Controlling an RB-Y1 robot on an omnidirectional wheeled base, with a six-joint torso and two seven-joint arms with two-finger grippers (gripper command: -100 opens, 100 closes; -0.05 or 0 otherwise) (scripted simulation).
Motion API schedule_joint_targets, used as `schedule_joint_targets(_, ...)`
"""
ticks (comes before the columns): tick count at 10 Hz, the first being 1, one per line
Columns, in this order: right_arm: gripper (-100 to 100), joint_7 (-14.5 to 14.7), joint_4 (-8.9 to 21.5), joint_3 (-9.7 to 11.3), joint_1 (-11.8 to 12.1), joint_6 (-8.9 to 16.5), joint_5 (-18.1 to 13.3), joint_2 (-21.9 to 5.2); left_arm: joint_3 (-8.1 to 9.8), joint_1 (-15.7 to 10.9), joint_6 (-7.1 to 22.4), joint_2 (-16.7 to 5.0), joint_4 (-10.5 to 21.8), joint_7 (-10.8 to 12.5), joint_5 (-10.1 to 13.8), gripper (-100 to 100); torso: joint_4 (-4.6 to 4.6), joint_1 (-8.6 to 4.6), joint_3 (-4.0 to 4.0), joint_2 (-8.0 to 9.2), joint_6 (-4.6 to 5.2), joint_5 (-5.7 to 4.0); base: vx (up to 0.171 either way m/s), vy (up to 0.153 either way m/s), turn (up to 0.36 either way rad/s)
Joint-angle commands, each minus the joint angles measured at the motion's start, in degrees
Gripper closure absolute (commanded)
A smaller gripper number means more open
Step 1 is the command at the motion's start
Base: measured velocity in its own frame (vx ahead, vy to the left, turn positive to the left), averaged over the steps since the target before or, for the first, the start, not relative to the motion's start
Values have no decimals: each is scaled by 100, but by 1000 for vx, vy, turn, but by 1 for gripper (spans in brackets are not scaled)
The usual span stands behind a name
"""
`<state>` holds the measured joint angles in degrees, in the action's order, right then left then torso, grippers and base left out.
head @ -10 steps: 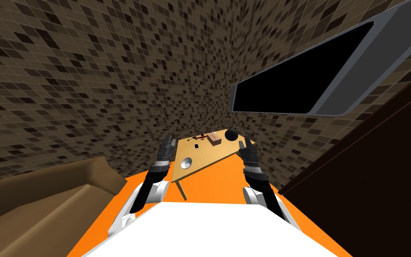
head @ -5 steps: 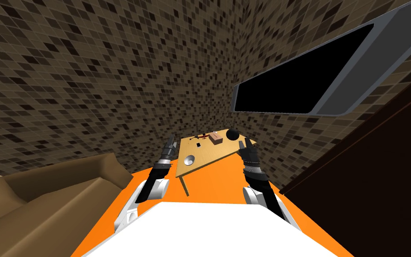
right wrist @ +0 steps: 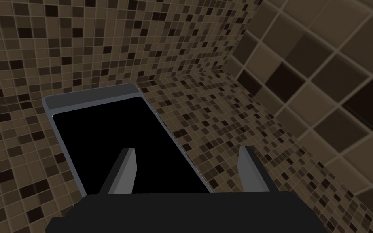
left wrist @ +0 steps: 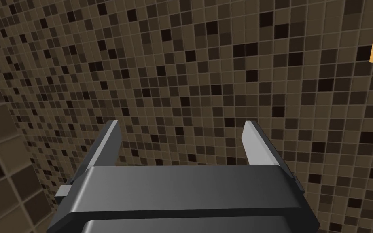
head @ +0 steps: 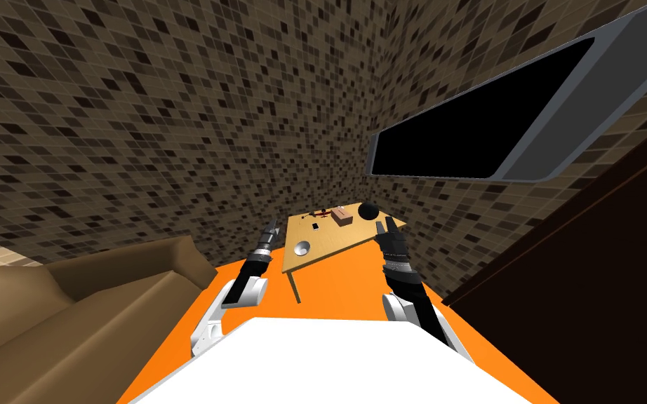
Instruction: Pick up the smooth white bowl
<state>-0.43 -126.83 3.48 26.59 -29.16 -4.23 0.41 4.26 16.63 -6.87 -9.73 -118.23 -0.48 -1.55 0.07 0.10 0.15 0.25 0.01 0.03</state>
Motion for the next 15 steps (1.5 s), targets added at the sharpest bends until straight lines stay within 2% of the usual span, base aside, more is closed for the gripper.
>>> schedule_joint_targets(1,0,0,0,0,0,0,0,0,11,11,172,-14,-29,7,15,-100,0,0,0,0,0,0,-25,15,-6)
schedule_joint_targets(4,0,0,0,0,0,0,0,0,99,-186,660,-41,332,-12,101,-100,-3,-5,-7,-13,-1,-1,-37,21,42)
schedule_joint_targets(5,0,0,0,0,0,0,0,0,99,-186,745,-41,332,-12,101,-100,-3,-5,-6,-10,-1,-1,-38,16,17)
schedule_joint_targets(6,0,0,0,0,0,0,0,0,139,-289,972,-47,517,-19,141,-100,-2,-7,-6,-10,0,-1,-44,22,39)
schedule_joint_targets(9,0,0,0,0,1,0,0,0,175,-394,1317,-48,705,-25,177,-100,-4,-7,-9,-15,0,-1,-26,15,20)
schedule_joint_targets(10,0,0,0,0,1,0,0,0,208,-500,1524,-43,895,-28,210,-100,-4,-9,-10,-17,0,-2,-17,8,21)
schedule_joint_targets(11,0,0,0,0,1,0,0,0,208,-500,1600,-43,895,-28,210,-100,-4,-10,-11,-19,0,-2,-15,8,15)
schedule_joint_targets(12,0,0,0,0,1,0,0,0,236,-608,1824,-34,1087,-30,239,-100,-4,-11,-12,-20,0,-3,-16,8,20)
schedule_joint_targets(13,0,0,0,0,1,0,0,0,236,-608,1879,-34,1087,-30,239,-100,-5,-11,-12,-20,0,-2,-10,6,10)
schedule_joint_targets(14,0,0,0,0,1,0,0,0,260,-717,2108,-20,1280,-29,264,-100,-5,-12,-12,-21,0,-3,-2,4,11)
schedule_joint_targets(15,0,0,0,0,1,0,0,0,260,-717,2153,-20,1280,-29,264,-100,-6,-11,-15,-25,0,-2,0,0,0)
